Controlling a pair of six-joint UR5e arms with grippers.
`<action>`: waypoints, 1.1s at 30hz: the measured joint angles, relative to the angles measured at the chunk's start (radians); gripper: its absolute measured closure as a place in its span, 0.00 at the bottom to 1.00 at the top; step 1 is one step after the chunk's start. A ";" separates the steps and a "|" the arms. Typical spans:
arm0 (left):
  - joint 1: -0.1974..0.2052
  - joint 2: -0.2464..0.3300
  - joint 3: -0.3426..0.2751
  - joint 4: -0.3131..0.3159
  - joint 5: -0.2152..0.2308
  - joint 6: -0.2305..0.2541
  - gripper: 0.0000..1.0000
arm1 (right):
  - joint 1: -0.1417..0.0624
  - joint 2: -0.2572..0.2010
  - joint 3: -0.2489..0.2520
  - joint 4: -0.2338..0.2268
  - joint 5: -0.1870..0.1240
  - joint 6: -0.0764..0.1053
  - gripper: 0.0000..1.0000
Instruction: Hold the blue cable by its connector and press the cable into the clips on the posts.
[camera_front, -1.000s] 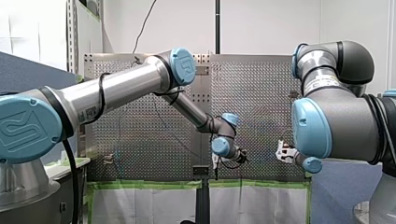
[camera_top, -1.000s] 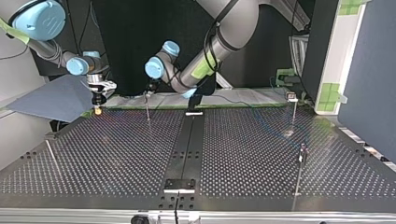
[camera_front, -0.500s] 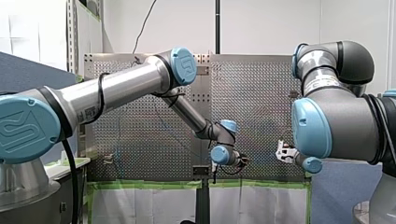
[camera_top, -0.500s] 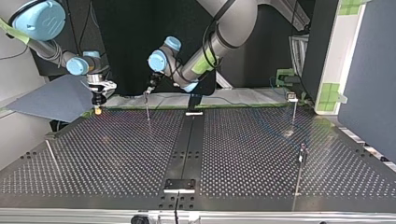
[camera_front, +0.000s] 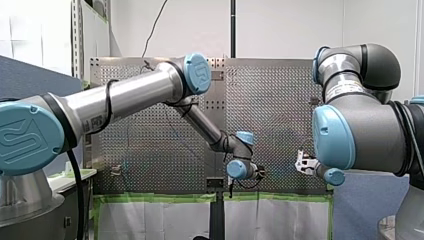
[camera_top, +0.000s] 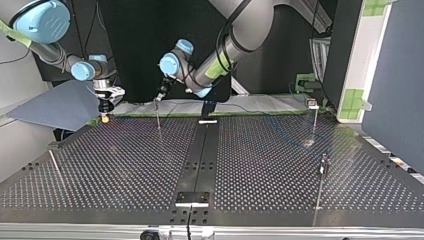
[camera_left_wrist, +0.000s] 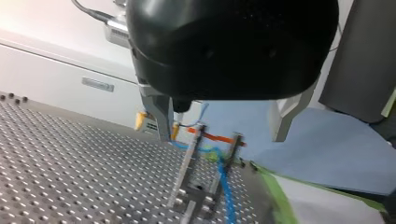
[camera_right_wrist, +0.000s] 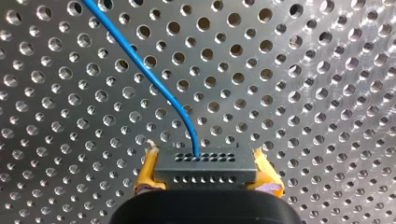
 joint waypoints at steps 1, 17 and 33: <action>0.000 -0.004 0.003 -0.004 -0.002 0.000 0.00 | 0.000 0.000 0.000 0.000 0.000 0.000 1.00; -0.005 -0.011 0.031 -0.035 -0.030 0.013 0.00 | 0.004 0.000 0.000 0.003 0.000 -0.001 1.00; -0.013 -0.011 0.046 -0.066 -0.038 0.013 0.00 | 0.007 0.000 0.000 0.003 -0.003 -0.001 1.00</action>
